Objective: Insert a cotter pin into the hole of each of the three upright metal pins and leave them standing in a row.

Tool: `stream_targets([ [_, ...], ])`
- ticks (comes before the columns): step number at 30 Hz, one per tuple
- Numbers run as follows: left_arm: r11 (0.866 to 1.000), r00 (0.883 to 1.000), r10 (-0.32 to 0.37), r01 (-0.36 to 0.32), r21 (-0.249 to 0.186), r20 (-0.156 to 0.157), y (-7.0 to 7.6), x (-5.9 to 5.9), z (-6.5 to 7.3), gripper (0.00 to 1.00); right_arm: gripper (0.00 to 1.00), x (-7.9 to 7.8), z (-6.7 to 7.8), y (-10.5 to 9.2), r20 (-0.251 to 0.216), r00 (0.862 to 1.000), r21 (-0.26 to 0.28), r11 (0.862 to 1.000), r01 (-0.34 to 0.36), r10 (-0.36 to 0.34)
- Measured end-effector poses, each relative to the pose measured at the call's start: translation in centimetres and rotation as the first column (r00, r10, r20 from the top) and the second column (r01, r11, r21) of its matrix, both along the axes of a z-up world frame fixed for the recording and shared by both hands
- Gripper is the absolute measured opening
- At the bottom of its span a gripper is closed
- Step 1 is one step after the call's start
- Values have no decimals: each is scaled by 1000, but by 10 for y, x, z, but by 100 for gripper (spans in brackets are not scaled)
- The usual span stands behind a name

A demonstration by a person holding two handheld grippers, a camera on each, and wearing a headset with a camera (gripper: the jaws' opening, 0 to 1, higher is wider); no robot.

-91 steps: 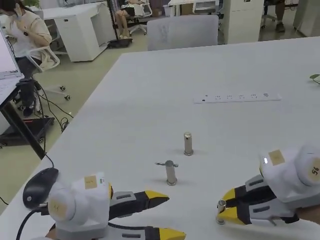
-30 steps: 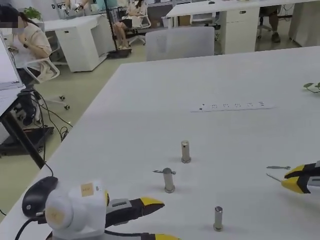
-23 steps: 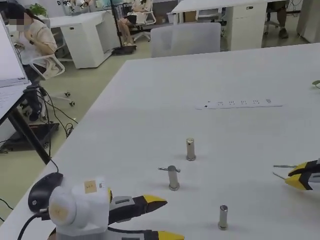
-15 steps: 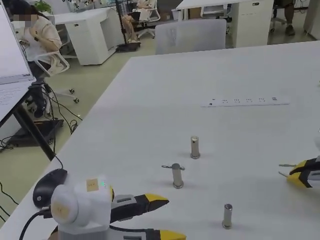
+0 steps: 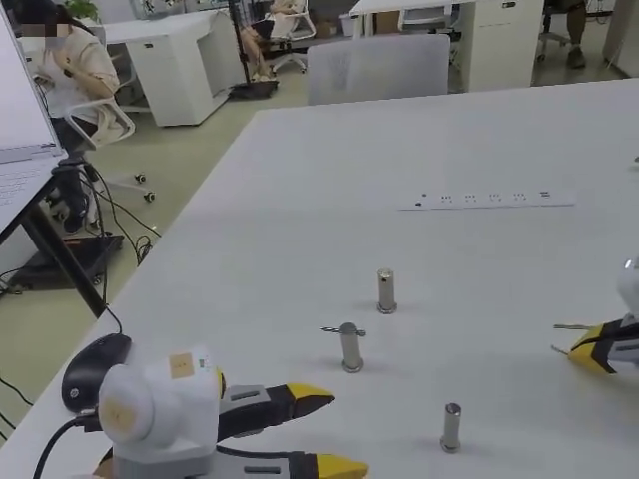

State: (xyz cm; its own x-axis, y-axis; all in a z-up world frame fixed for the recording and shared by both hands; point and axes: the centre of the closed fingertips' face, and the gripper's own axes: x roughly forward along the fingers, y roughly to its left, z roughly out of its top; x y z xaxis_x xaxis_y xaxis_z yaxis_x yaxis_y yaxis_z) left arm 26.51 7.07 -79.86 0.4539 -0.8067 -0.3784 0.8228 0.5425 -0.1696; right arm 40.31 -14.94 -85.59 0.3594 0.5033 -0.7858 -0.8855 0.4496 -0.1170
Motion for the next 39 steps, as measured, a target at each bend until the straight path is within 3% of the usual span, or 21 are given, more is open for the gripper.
stream_targets([
  [12,1000,1000,-11,11,-5,3,-4,-3,1,46,1,-19,6,5,-2,999,20,999,-44,44],
  [20,1000,1000,-26,26,-6,8,-9,-3,2,46,1,-48,18,30,-12,992,54,991,-126,126],
  [27,999,999,-40,41,-8,22,-15,-5,6,46,1,-70,27,51,-26,988,95,984,-152,155],
  [39,997,996,-74,74,-14,47,-26,-10,14,44,1,-105,48,68,-40,980,132,973,-188,195],
])
